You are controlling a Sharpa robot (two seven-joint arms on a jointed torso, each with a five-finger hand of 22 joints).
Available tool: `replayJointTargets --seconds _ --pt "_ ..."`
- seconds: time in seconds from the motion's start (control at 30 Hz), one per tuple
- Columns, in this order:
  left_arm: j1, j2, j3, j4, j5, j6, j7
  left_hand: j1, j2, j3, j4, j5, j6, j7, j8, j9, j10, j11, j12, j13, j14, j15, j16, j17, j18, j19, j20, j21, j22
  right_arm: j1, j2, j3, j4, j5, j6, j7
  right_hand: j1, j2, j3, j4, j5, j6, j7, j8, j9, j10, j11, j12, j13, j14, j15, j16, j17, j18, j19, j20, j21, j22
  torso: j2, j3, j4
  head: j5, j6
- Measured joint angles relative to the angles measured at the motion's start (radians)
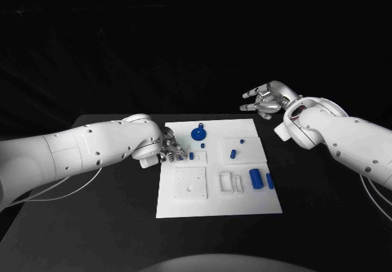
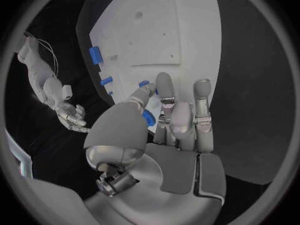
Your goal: Assemble the parts on the task board
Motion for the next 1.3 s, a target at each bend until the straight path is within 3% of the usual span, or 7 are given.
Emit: replayJointTargets --seconds 0.1,0.17,0.33,0.6,0.83,0.97,1.3 --pt "-0.004 -0.001 -0.002 -0.001 -0.005 0.000 0.000 0.013 -0.023 -0.018 0.044 -0.030 0.099 -0.090 0.001 -0.014 -0.024 -0.024 0.000 0.000 -0.009 -0.009 0.000 -0.006 0.000 0.000 0.000 -0.006 0.000 0.000 0.000 0.000 0.000 0.000 0.000 0.000 0.000 0.000 0.000 0.000 0.000 0.000 0.000 0.000 0.000 0.000 0.000 0.000 0.000 0.000 0.000 0.000 0.000 0.000 0.000 0.000 0.000 0.000 0.000 -0.0003 0.0001 0.000 0.002" --pt "-0.005 -0.002 -0.003 -0.001 -0.007 0.000 0.000 0.018 -0.034 -0.027 0.074 -0.045 0.109 -0.106 0.003 -0.018 -0.033 -0.032 0.000 0.000 -0.010 -0.011 0.000 -0.008 0.000 0.004 -0.004 -0.008 0.000 0.000 0.000 0.000 0.000 0.000 0.000 0.000 0.000 0.000 0.000 0.000 0.000 0.000 0.000 0.000 0.000 0.000 0.000 0.000 0.000 0.000 0.000 -0.001 0.000 0.000 0.000 0.000 0.000 0.000 0.000 -0.0003 0.0001 -0.001 0.002" --pt "-0.006 -0.003 -0.003 -0.001 -0.010 0.000 0.000 0.047 -0.075 -0.035 0.148 -0.056 0.109 -0.109 0.003 -0.023 -0.033 -0.032 -0.004 0.000 -0.010 -0.011 0.000 -0.010 0.000 0.004 -0.004 -0.015 0.000 0.000 -0.001 0.000 0.000 0.000 0.000 0.000 0.000 0.000 0.000 0.000 0.000 -0.002 -0.002 0.000 0.000 0.000 0.000 0.000 -0.001 0.000 0.000 -0.005 0.000 0.000 0.000 0.000 0.000 0.000 0.000 -0.0003 0.0001 -0.001 0.003" --pt "-0.007 -0.004 -0.003 -0.002 -0.012 0.000 0.002 0.053 -0.084 -0.045 0.184 -0.065 0.107 -0.111 0.003 -0.022 -0.033 -0.032 -0.004 0.000 -0.010 -0.011 0.000 -0.011 0.000 0.004 -0.004 -0.015 0.000 0.000 -0.001 0.000 0.000 0.000 -0.001 0.000 0.000 0.000 0.000 0.000 0.000 -0.002 -0.002 0.000 0.000 0.000 0.000 0.000 -0.001 0.000 0.000 -0.005 0.000 0.000 0.000 0.000 0.000 0.000 0.000 -0.0007 0.0000 -0.002 0.003" --pt "-0.009 -0.012 -0.003 0.003 -0.013 0.000 0.006 0.038 -0.127 -0.077 0.230 -0.190 0.117 -0.109 0.003 -0.017 -0.033 -0.032 -0.004 0.000 -0.010 -0.011 -0.006 -0.015 0.000 0.004 -0.004 -0.019 0.000 -0.001 -0.001 0.000 0.000 0.000 -0.001 0.000 0.000 0.000 0.000 0.000 0.000 -0.002 -0.002 0.000 0.000 0.002 0.002 0.000 -0.002 0.000 0.000 -0.005 0.000 0.000 0.000 0.000 0.000 0.000 0.000 -0.0006 0.0000 -0.003 0.002" --pt "-0.010 -0.020 -0.003 0.015 -0.011 0.000 0.009 0.046 -0.128 -0.169 0.248 -0.176 0.120 -0.106 0.003 -0.010 -0.032 -0.032 -0.010 0.000 -0.010 -0.011 -0.006 -0.019 0.000 0.004 -0.004 -0.019 0.001 -0.002 -0.002 0.000 -0.001 0.000 -0.001 0.000 0.000 0.000 0.000 0.000 0.000 -0.005 0.002 0.000 0.000 -0.001 0.004 0.000 -0.004 0.000 0.000 -0.005 0.000 0.000 0.000 0.000 0.000 0.000 0.000 -0.0007 0.0000 -0.004 0.002" --pt "-0.010 -0.052 -0.001 0.044 -0.009 0.000 0.010 0.053 -0.130 -0.178 0.258 -0.180 0.120 -0.106 0.003 -0.009 -0.032 -0.032 -0.010 0.000 -0.010 -0.011 -0.010 -0.021 0.000 0.004 -0.004 -0.023 0.000 -0.004 -0.003 0.000 -0.001 0.000 -0.001 0.000 0.000 0.000 0.000 0.000 0.000 -0.005 0.001 0.000 0.000 -0.002 0.006 0.000 -0.004 0.000 0.000 -0.005 0.000 0.000 0.000 0.000 0.000 0.000 0.000 -0.0004 0.0003 -0.006 0.003"
